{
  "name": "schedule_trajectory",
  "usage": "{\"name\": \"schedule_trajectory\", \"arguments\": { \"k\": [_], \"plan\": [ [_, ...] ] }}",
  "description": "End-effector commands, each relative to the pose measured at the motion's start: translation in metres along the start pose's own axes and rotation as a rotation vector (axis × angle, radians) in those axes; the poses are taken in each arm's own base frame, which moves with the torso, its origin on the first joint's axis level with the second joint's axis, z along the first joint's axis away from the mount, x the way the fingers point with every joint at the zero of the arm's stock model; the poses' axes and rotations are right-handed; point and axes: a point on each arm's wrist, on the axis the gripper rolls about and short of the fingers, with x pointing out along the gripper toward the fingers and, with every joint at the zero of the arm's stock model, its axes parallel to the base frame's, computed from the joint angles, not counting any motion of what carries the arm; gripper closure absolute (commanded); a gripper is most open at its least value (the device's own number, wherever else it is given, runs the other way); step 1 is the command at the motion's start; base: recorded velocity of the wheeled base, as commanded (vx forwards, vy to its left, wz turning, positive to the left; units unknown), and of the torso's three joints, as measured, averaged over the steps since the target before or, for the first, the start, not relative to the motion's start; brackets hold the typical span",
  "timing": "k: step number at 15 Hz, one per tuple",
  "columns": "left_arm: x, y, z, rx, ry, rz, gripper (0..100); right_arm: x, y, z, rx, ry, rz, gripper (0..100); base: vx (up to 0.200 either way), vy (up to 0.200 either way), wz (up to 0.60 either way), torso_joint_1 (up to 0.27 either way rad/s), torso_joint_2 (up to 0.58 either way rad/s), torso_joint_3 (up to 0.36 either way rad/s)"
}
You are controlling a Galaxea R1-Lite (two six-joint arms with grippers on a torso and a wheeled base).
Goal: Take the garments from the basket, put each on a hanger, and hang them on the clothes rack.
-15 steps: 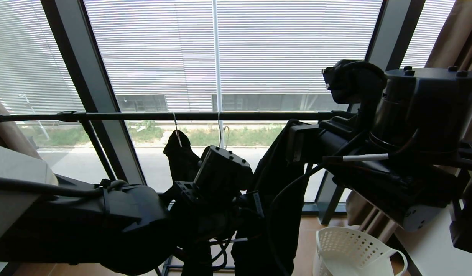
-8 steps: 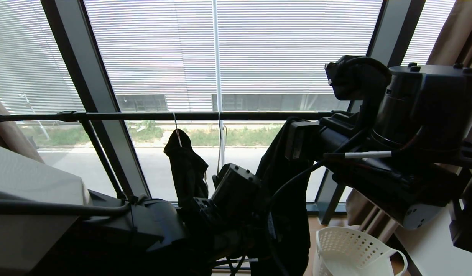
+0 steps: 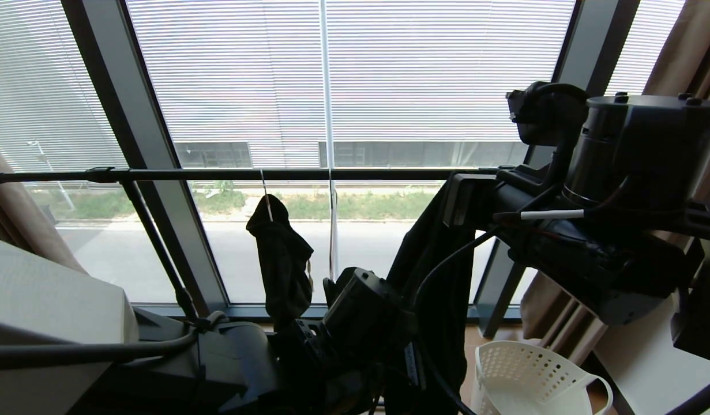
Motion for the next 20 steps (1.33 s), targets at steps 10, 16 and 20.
{"name": "schedule_trajectory", "arguments": {
  "k": [10,16,20],
  "plan": [
    [-0.055,0.026,0.061,0.006,-0.215,-0.003,100,-0.015,-0.04,-0.015,-0.103,0.054,-0.09,100,0.0,0.0,0.0,0.0,0.0,0.0],
    [-0.059,0.013,0.087,0.069,-0.293,-0.04,100,-0.029,-0.054,-0.044,-0.197,0.139,-0.09,0,0.0,0.0,0.0,0.0,0.0,0.0],
    [-0.065,-0.002,0.106,0.084,-0.306,-0.047,100,-0.046,-0.071,-0.088,-0.323,0.299,0.008,0,0.0,0.0,0.0,0.0,0.0,0.0]
  ]
}}
